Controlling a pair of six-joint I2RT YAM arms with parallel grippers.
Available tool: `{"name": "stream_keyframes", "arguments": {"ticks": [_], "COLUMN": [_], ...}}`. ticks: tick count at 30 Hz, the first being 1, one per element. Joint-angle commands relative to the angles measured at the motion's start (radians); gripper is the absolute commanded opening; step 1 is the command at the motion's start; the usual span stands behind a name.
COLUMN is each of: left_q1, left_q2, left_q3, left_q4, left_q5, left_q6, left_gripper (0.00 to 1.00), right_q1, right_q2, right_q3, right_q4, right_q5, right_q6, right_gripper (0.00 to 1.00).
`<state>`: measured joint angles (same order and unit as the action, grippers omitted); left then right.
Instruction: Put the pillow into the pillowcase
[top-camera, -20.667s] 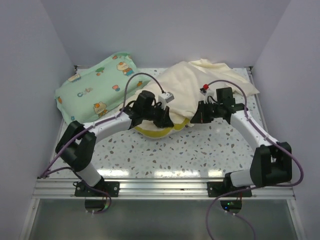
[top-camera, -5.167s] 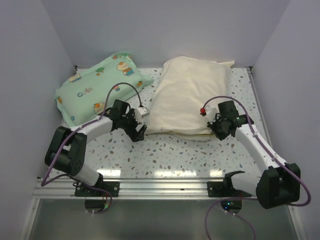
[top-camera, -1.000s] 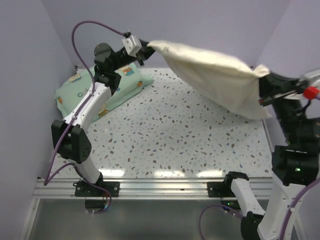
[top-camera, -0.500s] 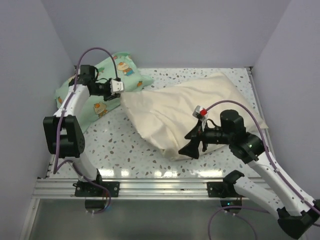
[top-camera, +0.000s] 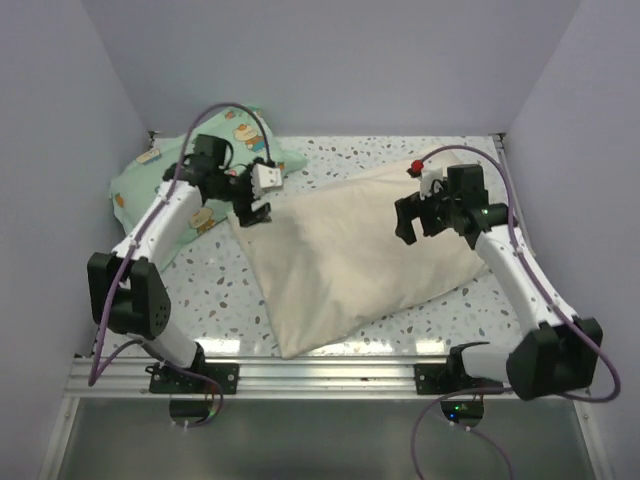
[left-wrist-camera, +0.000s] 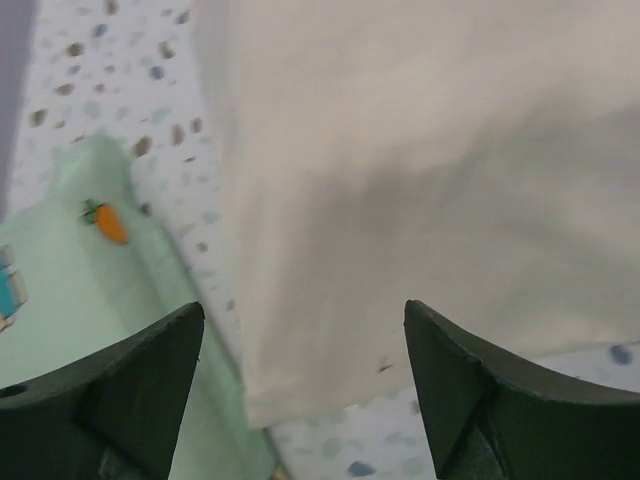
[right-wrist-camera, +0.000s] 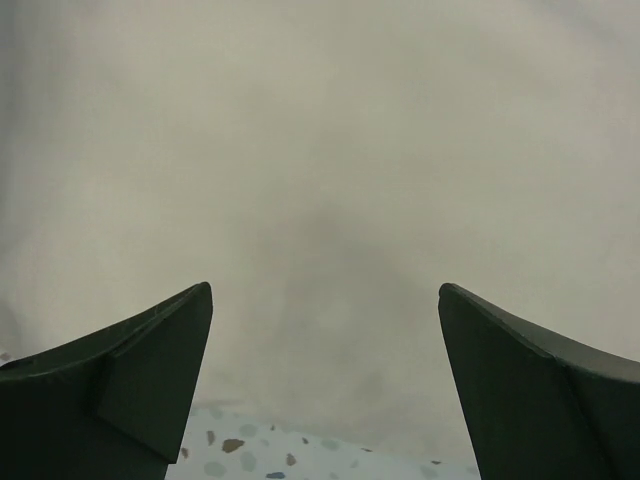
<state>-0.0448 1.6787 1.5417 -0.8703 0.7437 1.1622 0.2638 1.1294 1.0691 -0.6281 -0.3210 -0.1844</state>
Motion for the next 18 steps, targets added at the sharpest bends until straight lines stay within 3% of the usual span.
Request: {"name": "stream_keyframes", "arguments": {"ticks": [1,6,9,14,18], "left_q1": [-0.194,-0.403,-0.500,-0.506,-0.492], "left_q2": [-0.132,-0.172,-0.097,0.181,0.317], "left_q3": [-0.283,-0.474,-0.516,-0.319,-0.158], "left_q4": [0.252,0.504,0.591,0.611,0.649], "left_q5": [-0.075,-0.182,-0.259,-0.369,-0.389], "left_q6": [-0.503,-0.875,-0.955,-0.929,-0.869], "left_gripper": [0.84,0.82,0.83,0.81,0.83], "right_q1": [-0.132,-0.311,-0.340,-0.344,-0.347], "right_q2": [0.211,0.291,0.308,0.332,0.421], "right_q3": [0.093,0.152,0.128,0.011,-0.012], "right_q4": [-0.047,-0.088,-0.139,-0.159,-0.266], "right_q5": [0.068,0.111,0.145,0.204,0.240], "right_q6": [-0.137,-0.248,-0.320,-0.363,-0.374], "right_gripper": [0.98,0.98,0.98,0.99,0.99]}}
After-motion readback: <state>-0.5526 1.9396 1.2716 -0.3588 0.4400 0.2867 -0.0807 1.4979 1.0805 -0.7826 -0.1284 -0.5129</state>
